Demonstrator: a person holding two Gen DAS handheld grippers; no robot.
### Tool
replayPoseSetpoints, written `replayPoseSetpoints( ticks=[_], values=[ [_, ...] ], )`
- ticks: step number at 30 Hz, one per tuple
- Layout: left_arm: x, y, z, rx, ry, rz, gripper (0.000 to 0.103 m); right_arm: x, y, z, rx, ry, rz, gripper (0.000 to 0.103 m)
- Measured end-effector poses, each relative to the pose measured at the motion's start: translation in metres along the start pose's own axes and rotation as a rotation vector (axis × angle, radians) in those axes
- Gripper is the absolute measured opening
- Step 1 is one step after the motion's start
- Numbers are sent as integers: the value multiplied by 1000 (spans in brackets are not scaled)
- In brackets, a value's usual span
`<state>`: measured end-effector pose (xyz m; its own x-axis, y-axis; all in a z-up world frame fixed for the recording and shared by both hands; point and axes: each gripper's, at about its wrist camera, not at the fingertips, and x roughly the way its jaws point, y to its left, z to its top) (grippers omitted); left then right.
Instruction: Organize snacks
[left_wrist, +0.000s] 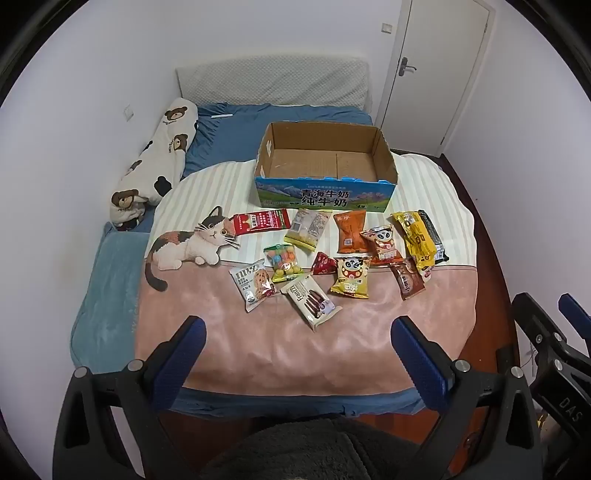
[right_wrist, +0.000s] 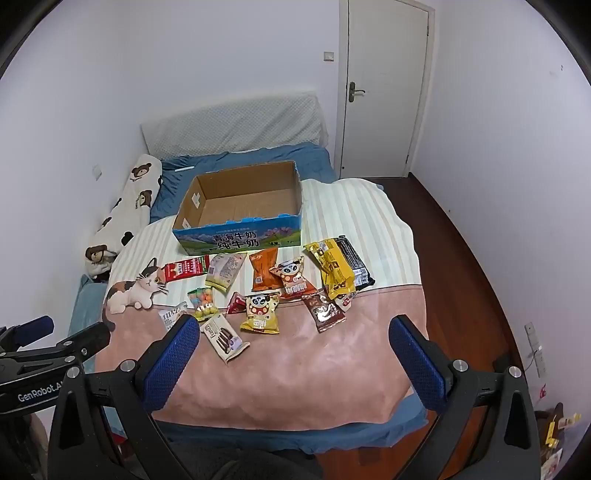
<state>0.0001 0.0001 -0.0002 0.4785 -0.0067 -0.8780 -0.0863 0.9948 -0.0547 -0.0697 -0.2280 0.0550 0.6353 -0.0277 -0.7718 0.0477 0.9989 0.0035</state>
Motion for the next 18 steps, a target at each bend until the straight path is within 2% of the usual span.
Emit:
replayPoseSetpoints(
  ticks=[8,13,18],
  values=[
    [1,7,2,-7,-3,-1,103,-1,0,-1,4,-7,-1,103],
    [-3,-3,-1,6,-12,15,103,-1,1,-1,3,-6,0,103],
    [-6,3,9,6,-15,15,103,-1,-1,3,7,-11,4,103]
  ],
)
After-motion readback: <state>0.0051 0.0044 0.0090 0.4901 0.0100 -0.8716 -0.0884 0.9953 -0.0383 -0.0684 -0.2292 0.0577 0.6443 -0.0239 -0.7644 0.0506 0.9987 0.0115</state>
